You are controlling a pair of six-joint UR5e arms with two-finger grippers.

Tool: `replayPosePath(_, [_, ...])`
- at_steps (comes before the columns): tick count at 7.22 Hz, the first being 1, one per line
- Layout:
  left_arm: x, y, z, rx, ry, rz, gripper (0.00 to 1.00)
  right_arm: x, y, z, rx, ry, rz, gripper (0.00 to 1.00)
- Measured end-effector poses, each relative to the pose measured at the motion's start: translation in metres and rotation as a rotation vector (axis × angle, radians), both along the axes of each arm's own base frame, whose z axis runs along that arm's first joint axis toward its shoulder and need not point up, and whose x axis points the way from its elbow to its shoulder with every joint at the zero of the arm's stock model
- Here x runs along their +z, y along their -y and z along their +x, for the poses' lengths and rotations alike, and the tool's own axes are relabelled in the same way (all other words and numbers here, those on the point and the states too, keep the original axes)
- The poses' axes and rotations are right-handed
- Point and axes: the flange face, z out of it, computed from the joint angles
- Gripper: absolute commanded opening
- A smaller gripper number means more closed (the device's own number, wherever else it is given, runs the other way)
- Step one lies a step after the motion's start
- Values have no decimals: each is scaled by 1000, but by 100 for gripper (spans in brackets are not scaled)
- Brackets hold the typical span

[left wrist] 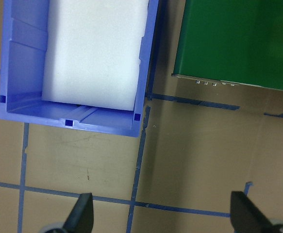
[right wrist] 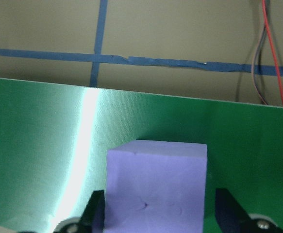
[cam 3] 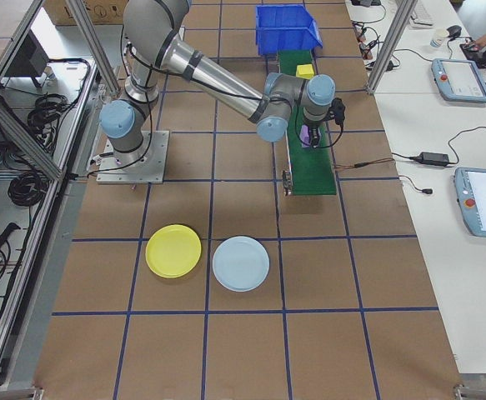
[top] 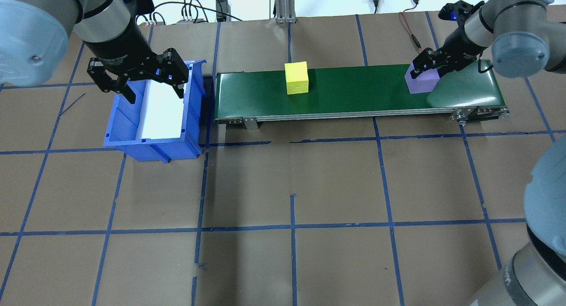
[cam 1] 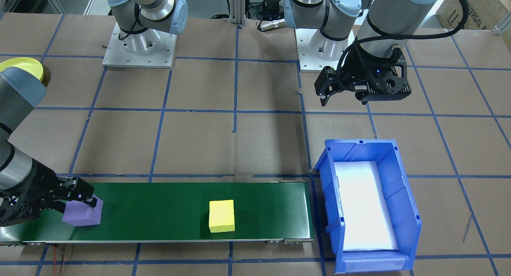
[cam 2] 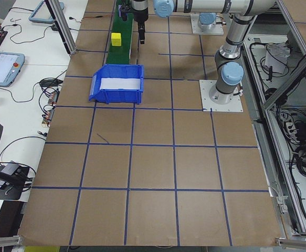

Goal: Move block left to right into plate

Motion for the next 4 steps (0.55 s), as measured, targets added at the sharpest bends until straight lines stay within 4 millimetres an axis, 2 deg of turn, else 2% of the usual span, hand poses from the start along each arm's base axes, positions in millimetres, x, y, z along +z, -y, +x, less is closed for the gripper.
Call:
replayPosePath(1, [-1, 0, 2, -5, 0, 3, 100, -1, 0, -2, 8, -20, 1, 46])
replayPosePath(2, [-2, 0, 2, -7, 1, 3, 100, -1, 2, -6, 10, -27, -1, 29])
replayPosePath(3, [0, 0, 2, -8, 1, 0, 100, 3, 4, -15, 10, -35, -12, 24])
replayPosePath(4, [1, -1, 1, -8, 2, -3, 100, 11, 4, -37, 1, -44, -30, 24])
